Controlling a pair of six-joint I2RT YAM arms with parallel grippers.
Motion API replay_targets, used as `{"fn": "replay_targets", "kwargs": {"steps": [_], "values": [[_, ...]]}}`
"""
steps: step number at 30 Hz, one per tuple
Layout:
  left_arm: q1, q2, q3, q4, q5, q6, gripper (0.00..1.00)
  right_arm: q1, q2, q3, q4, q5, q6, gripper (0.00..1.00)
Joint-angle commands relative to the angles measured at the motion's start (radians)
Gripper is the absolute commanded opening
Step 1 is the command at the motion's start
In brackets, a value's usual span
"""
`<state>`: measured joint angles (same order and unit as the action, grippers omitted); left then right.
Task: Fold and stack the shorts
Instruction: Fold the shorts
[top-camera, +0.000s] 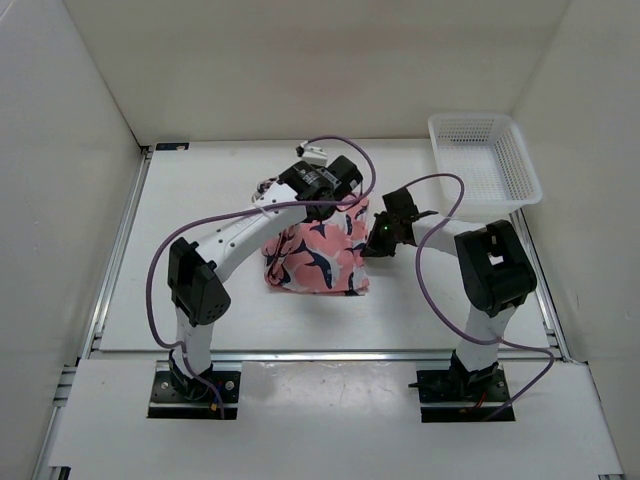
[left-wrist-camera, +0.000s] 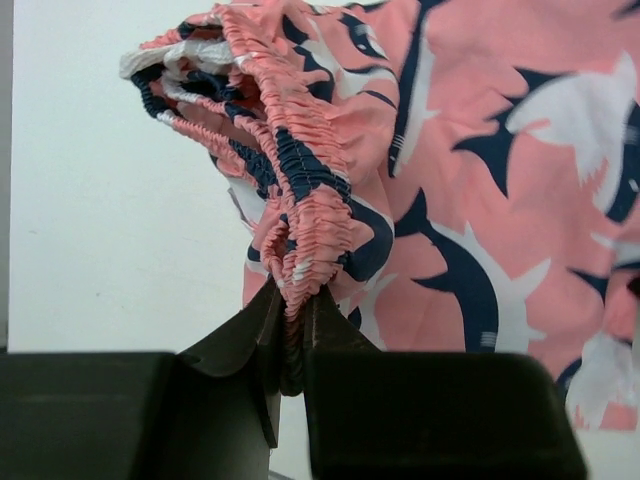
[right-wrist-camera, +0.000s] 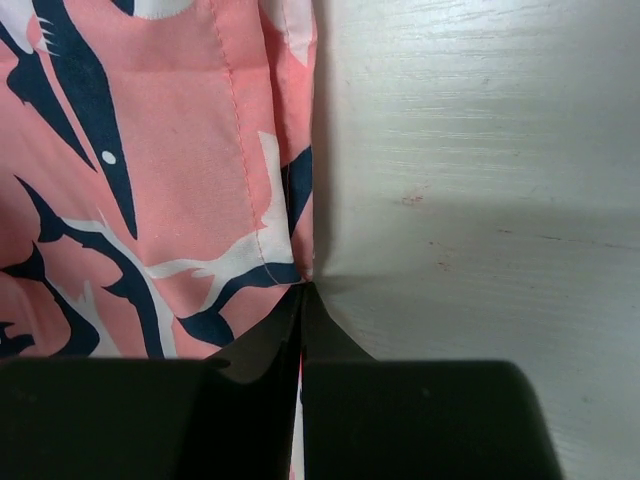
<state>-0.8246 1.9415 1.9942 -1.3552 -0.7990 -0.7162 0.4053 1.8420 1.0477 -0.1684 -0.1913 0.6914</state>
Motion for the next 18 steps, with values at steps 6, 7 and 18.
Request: {"fn": "replay_targets", "kwargs": {"steps": [6,7,18], "values": [[-0.113,0.062,0.043,0.062,0.066,0.109,0.10,-0.026,0.031,0.009,-0.017,-0.005,-0.023,0.00],[-0.113,0.083,0.043,0.076,0.078,0.109,0.10,-0.037,0.031,0.000,-0.017,-0.005,-0.023,0.00],[-0.122,0.191,0.161,0.212,0.224,0.205,0.10,-0.037,0.040,-0.018,0.001,-0.025,-0.013,0.00]]}}
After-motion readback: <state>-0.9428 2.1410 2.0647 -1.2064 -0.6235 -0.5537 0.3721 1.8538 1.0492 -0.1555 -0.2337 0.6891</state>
